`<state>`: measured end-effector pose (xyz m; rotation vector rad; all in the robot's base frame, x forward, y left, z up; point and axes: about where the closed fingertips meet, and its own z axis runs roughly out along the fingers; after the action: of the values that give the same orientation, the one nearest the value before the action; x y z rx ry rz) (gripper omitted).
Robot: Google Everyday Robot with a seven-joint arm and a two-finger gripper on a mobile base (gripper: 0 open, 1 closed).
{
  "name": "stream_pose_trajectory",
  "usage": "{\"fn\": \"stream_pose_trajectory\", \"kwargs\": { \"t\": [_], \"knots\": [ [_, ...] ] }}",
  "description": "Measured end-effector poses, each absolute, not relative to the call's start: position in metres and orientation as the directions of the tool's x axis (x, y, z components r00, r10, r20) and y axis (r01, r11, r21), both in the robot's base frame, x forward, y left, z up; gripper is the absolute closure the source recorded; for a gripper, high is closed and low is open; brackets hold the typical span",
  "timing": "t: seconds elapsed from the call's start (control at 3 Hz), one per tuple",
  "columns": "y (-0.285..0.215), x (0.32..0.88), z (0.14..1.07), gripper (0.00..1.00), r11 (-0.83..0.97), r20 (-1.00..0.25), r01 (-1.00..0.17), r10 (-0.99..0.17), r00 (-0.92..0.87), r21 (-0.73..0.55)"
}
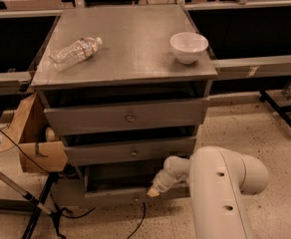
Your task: Open bottom drawer
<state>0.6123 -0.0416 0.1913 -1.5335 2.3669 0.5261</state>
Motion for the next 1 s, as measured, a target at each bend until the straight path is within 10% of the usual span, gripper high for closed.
{"fn": "stream_pose_trajectory", "kwargs": {
  "t": [0.33,1.0],
  "knots": [
    [-0.052,0.617,0.194,1.0,0.381,-0.4,-0.915,-0.825,-0.4,0.128],
    [-0.054,0.595,0.187,0.58,0.373,-0.371,-0.915,-0.836,-0.403,0.154]
  ]
}}
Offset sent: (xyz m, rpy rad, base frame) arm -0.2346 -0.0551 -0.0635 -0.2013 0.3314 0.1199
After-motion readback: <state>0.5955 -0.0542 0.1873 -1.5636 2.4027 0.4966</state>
